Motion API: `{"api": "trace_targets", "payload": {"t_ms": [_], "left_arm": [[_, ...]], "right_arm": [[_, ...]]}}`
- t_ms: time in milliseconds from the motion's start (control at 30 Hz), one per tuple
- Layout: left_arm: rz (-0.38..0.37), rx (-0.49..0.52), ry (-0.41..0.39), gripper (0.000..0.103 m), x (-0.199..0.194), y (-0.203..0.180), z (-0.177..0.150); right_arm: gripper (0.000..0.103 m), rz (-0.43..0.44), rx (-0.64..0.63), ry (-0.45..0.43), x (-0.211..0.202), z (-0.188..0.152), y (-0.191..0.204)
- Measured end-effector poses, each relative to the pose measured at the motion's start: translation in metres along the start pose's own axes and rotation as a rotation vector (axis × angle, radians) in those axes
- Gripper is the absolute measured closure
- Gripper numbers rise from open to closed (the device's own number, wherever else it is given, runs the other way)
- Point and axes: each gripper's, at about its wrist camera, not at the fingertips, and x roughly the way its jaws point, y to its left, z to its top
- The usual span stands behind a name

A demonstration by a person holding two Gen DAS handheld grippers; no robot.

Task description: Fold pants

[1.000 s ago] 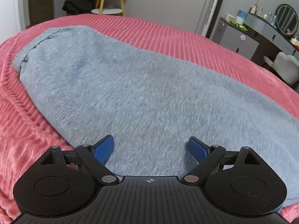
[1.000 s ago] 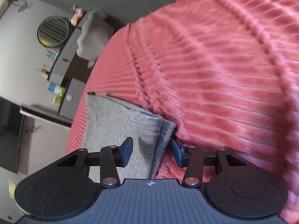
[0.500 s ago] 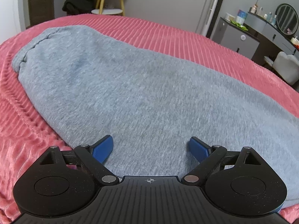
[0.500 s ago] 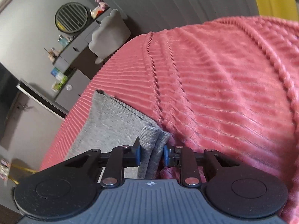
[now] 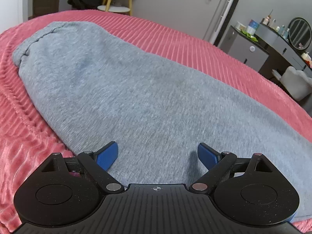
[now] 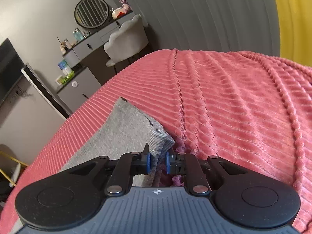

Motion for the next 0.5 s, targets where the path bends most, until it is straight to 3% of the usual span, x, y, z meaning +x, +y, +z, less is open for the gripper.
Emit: {"api": "trace_targets", "payload": {"t_ms": [133,233,400,500], "left_arm": [[-0.027,-0.014,0.001,0.009,-0.001,0.001,0.0],[-0.054,-0.022,0.002,0.009,-0.003,0.001,0.0],[-0.094,-0.04,-0.001,0.01,-0.007,0.002,-0.001],[-0.111,-0.044,-0.006,0.01,-0.009,0.002,-0.001]], "right_arm": [[0.091,0.019,-0.14,-0.012,-0.015,0.003,0.042],[0.091,0.118,-0.361,-0.032,-0.035,-0.011,0.104],[0.091,0.359,-0.679,0.05,-0.058,-0.078,0.202],[0.091,0.439,-0.811,0.146,-0.054,-0.133,0.235]]}}
